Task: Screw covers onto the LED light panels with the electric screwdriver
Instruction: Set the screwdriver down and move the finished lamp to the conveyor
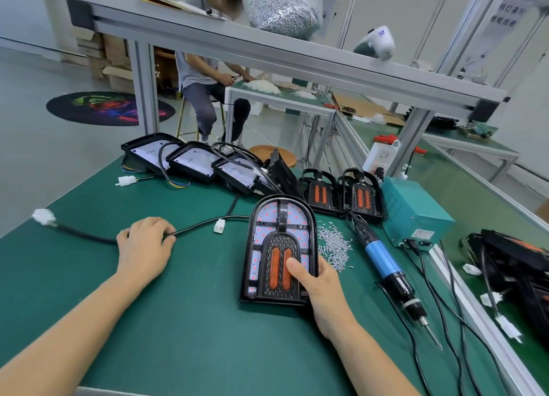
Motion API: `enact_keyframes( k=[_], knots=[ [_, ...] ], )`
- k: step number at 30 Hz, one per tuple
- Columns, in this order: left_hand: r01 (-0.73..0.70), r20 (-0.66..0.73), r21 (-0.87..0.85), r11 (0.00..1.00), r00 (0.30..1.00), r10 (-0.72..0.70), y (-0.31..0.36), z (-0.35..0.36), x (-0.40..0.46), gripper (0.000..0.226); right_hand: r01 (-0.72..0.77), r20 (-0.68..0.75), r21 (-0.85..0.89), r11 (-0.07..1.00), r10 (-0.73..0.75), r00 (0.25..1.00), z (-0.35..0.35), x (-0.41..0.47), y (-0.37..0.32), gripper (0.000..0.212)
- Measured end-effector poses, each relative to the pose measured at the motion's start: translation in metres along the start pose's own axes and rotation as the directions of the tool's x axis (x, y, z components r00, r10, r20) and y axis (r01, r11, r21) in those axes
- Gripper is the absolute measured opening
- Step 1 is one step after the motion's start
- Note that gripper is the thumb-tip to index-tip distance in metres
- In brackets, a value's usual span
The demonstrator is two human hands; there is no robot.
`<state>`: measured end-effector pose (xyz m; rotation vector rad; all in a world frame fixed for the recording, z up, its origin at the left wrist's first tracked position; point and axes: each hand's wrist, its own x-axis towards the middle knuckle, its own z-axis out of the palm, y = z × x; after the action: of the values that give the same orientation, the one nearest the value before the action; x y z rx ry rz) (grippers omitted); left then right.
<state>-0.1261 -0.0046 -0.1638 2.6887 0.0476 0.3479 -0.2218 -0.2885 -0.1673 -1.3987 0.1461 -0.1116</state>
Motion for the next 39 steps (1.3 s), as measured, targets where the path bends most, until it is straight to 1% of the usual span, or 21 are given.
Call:
enact_keyframes(
  k=[2, 6, 7, 9, 12, 15, 19, 21, 22, 24, 26, 30, 32, 35, 36, 39],
  knots=[
    [-0.003, -0.041, -0.034, 0.999, 0.999, 0.002, 0.002, -0.002, -0.003, 0.010, -0.004, -0.002, 0.009, 1.000, 0.004, 1.000, 0.000, -0.001, 0.000, 0.047],
    [0.011, -0.258, -0.136, 0.991, 0.965, -0.046, 0.008, -0.012, -0.011, 0.014, -0.003, -0.013, 0.007, 1.000, 0.003, 1.000, 0.001, -0.001, 0.000, 0.048],
    [-0.011, -0.299, -0.170, 0.985, 0.953, -0.041, 0.012, -0.015, -0.012, 0.015, -0.003, -0.018, 0.005, 1.000, 0.003, 1.000, 0.001, -0.001, 0.000, 0.048],
    [-0.098, -0.361, -0.241, 0.966, 0.932, 0.004, 0.020, -0.020, -0.014, 0.016, 0.002, -0.019, 0.000, 1.000, -0.002, 1.000, 0.000, -0.001, 0.001, 0.048],
    [-0.261, -0.416, -0.268, 0.927, 0.900, 0.134, 0.031, -0.027, -0.016, 0.020, 0.018, -0.021, 0.015, 1.000, -0.018, 1.000, 0.001, -0.003, 0.001, 0.050],
    [-0.386, -0.434, -0.178, 0.905, 0.856, 0.280, 0.036, -0.031, -0.014, 0.021, 0.037, -0.043, 0.052, 0.998, -0.035, 0.998, 0.001, -0.005, 0.002, 0.056],
    [-0.457, -0.406, -0.070, 0.887, 0.825, 0.393, 0.038, -0.032, -0.012, 0.026, 0.066, -0.091, 0.075, 0.995, -0.059, 0.994, 0.002, -0.006, 0.003, 0.052],
    [-0.506, -0.384, -0.064, 0.860, 0.808, 0.447, 0.038, -0.033, -0.012, 0.028, 0.079, -0.108, 0.063, 0.995, -0.072, 0.992, 0.003, -0.003, 0.000, 0.050],
    [-0.529, -0.373, -0.089, 0.844, 0.803, 0.464, 0.039, -0.033, -0.012, 0.027, 0.087, -0.103, 0.055, 0.995, -0.081, 0.991, 0.003, -0.002, -0.002, 0.047],
    [-0.543, -0.347, -0.203, 0.815, 0.818, 0.459, 0.041, -0.035, -0.011, 0.025, 0.098, -0.078, 0.053, 0.994, -0.093, 0.993, 0.005, 0.002, -0.006, 0.042],
    [-0.520, -0.319, -0.354, 0.777, 0.848, 0.422, 0.044, -0.037, -0.007, 0.030, 0.091, -0.054, 0.063, 0.994, -0.088, 0.995, 0.007, 0.005, -0.010, 0.046],
    [-0.420, -0.250, -0.618, 0.665, 0.907, 0.340, 0.047, -0.043, -0.001, 0.030, 0.073, -0.019, 0.075, 0.995, -0.071, 0.997, 0.014, 0.009, -0.018, 0.062],
    [-0.377, -0.235, -0.729, 0.572, 0.922, 0.308, 0.051, -0.048, -0.002, 0.034, 0.069, -0.005, 0.080, 0.994, -0.068, 0.998, 0.018, 0.011, -0.021, 0.060],
    [-0.323, -0.224, -0.838, 0.441, 0.939, 0.261, 0.057, -0.050, -0.002, 0.039, 0.028, 0.028, 0.117, 0.993, -0.032, 0.999, 0.025, 0.013, -0.025, 0.056],
    [-0.302, -0.220, -0.872, 0.385, 0.945, 0.243, 0.060, -0.050, -0.002, 0.041, 0.019, 0.037, 0.133, 0.991, -0.024, 0.999, 0.028, 0.014, -0.027, 0.054],
    [-0.251, -0.220, -0.955, 0.155, 0.957, 0.191, 0.073, -0.051, -0.001, 0.042, 0.005, 0.047, 0.154, 0.988, -0.012, 0.999, 0.038, 0.017, -0.029, 0.045]
  ],
)
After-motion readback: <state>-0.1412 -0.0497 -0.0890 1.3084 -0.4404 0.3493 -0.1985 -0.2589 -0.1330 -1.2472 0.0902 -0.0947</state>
